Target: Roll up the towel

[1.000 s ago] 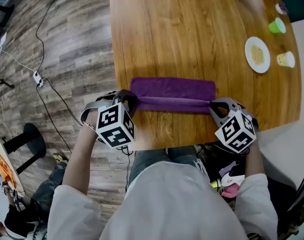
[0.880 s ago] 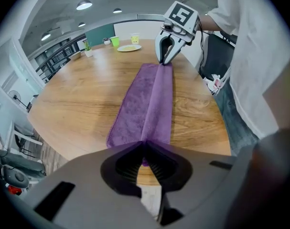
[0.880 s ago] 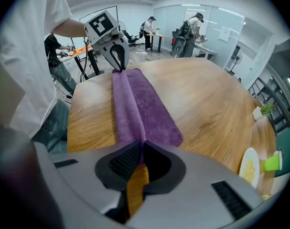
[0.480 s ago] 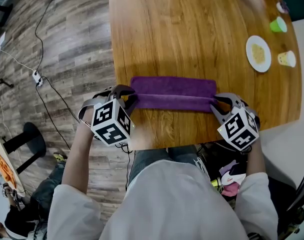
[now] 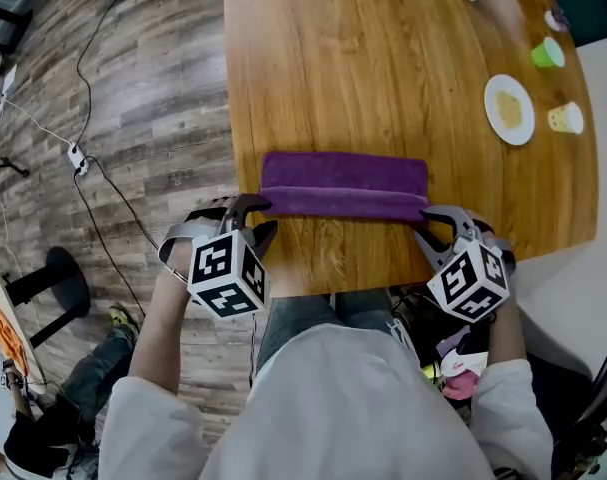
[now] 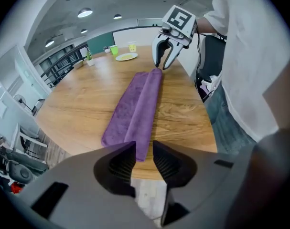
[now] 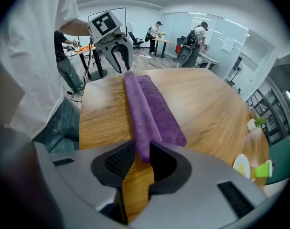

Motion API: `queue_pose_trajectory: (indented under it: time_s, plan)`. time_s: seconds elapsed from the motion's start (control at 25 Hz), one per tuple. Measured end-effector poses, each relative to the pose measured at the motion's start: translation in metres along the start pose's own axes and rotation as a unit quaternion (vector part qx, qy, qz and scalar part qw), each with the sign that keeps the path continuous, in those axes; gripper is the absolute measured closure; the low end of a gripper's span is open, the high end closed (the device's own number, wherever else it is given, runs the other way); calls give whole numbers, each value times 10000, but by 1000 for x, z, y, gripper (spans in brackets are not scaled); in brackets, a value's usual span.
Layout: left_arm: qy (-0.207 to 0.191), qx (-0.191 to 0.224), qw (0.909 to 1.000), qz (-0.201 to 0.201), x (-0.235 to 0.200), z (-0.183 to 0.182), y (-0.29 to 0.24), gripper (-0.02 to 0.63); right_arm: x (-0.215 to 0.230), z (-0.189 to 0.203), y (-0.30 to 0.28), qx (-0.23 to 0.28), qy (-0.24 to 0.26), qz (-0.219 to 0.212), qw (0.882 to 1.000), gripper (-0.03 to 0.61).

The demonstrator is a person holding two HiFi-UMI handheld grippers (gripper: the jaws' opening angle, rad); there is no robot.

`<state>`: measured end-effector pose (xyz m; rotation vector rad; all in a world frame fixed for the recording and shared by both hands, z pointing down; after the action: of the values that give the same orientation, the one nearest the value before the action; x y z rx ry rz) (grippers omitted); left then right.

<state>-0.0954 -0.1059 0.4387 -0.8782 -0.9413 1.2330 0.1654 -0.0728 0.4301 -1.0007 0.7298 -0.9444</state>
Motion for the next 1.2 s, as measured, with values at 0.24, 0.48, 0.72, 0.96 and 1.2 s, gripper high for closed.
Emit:
queue_pose_trajectory:
  time_s: [0.24, 0.48, 0.72, 0.96, 1.2]
  plan:
    - [-117, -136, 9998, 83, 2, 1, -21, 502, -4, 4, -21, -243, 365, -85, 9990, 485]
    - [-309, -232, 9992, 115, 2, 3, -33, 504, -4, 7, -31, -305, 529, -73, 9981, 500]
    - [-352, -212, 9991, -109, -1, 3, -35, 551, -2, 4, -30, -303, 593, 80, 9977, 534]
    - [-203, -133, 9991, -351, 3, 4, -32, 583, -5, 5, -29, -314, 570, 210, 9977, 555]
    - [-100, -142, 9998, -44, 28, 6, -25, 584, -23, 12, -22, -372, 463, -105, 9982, 555]
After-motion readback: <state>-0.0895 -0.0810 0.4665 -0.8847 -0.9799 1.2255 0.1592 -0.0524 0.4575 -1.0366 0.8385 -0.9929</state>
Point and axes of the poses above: the fingertips, and each gripper's own axes: y backward along the fingers, x to its right, z out of its underside, the point moved 6 cm from there along y, backward along the fingers, and after that the axes turned 2 degrees about -y, right-handed, at the moved point
